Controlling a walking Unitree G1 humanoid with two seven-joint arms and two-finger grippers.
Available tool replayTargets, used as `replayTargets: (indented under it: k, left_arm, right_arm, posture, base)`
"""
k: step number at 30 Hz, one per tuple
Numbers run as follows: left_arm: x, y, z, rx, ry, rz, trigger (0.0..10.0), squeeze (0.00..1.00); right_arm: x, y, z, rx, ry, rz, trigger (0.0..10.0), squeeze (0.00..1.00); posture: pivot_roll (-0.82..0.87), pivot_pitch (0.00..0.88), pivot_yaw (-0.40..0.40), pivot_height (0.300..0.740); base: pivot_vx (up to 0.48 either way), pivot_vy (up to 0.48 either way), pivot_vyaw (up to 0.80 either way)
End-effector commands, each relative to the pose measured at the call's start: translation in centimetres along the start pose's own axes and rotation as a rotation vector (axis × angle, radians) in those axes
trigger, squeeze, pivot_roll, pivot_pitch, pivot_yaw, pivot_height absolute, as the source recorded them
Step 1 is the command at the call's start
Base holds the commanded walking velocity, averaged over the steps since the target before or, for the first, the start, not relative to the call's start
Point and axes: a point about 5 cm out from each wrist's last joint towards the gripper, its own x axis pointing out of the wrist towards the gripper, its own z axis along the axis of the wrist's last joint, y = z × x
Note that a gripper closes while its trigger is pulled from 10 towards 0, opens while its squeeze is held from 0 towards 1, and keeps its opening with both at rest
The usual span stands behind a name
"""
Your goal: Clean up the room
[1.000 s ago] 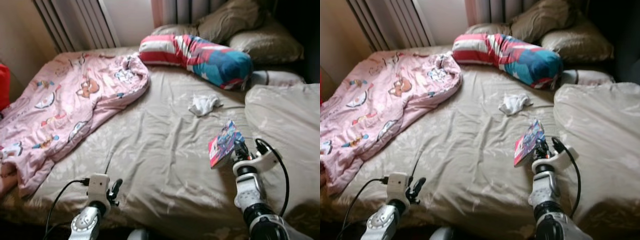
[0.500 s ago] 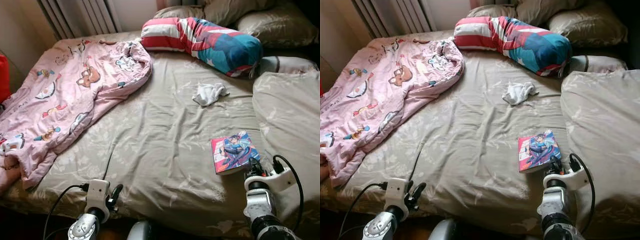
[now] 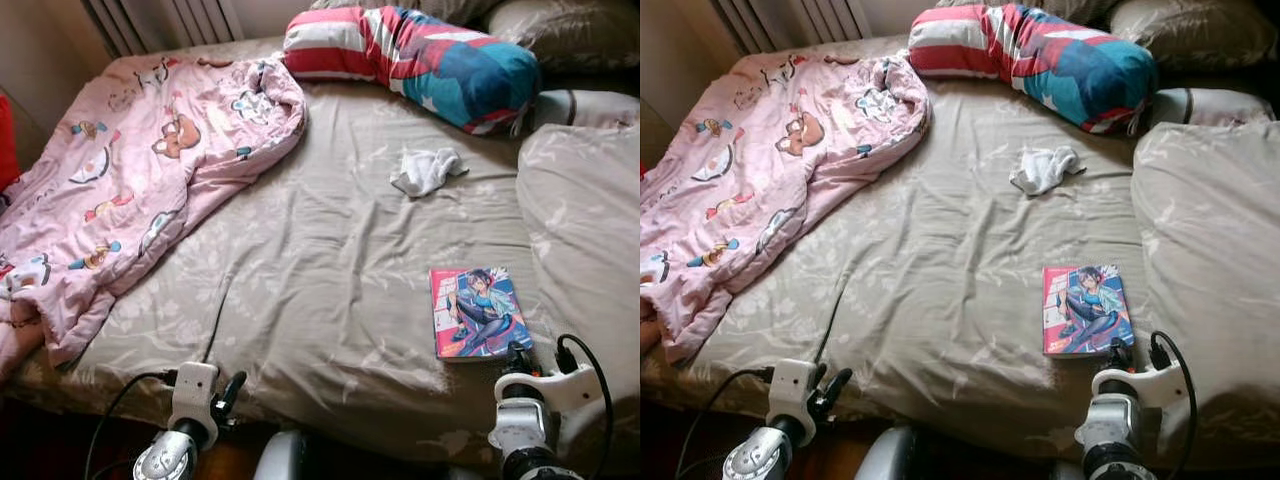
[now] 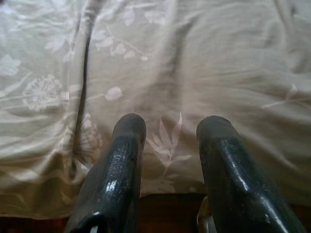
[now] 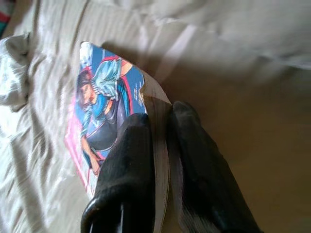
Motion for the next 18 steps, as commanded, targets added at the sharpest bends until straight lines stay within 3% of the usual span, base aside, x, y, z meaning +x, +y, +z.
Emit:
replayTargets:
  k: [1, 14, 15, 16, 18]
  left_arm:
    - [-0.88, 0.37, -1.11, 0.002, 0.053, 0.007, 10.0, 0.0]
    - [-0.98, 0.28, -1.12, 0.002, 0.068, 0.003, 10.0, 0.0]
    - [-0.94, 0.28, -1.11, 0.002, 0.069, 0.003, 10.0, 0.0]
    - [-0.93, 0.28, -1.1, 0.002, 0.069, 0.003, 10.0, 0.0]
    - [-0.9, 0.28, -1.09, 0.002, 0.07, 0.002, 10.0, 0.0]
  right_arm:
    - [-0.43, -1.29, 0.01, 0.013, -0.005, -0.057, 10.0, 0.0]
    - [-0.23, -0.96, 0.11, 0.0, 0.001, -0.052, 10.0, 0.0]
    - [-0.23, -0.9, 0.06, -0.001, 0.003, -0.049, 10.0, 0.77]
    - [-0.22, -0.88, 0.05, -0.002, 0.004, -0.048, 10.0, 1.0]
    - [-0.21, -0.83, 0.03, -0.004, 0.005, -0.048, 10.0, 1.0]
  posture:
    - [0.04, 0.335, 0.179, 0.638]
    - [0.04, 0.336, 0.183, 0.638]
    - [0.04, 0.335, 0.183, 0.638]
    - [0.04, 0.334, 0.183, 0.638]
    - [0.04, 0.332, 0.183, 0.638]
  base:
    - [0.0, 0.0, 0.0]
    - [0.0, 0.0, 0.0]
    - [0.0, 0.0, 0.0]
    - [0.0, 0.0, 0.0]
    - [0.0, 0.0, 0.0]
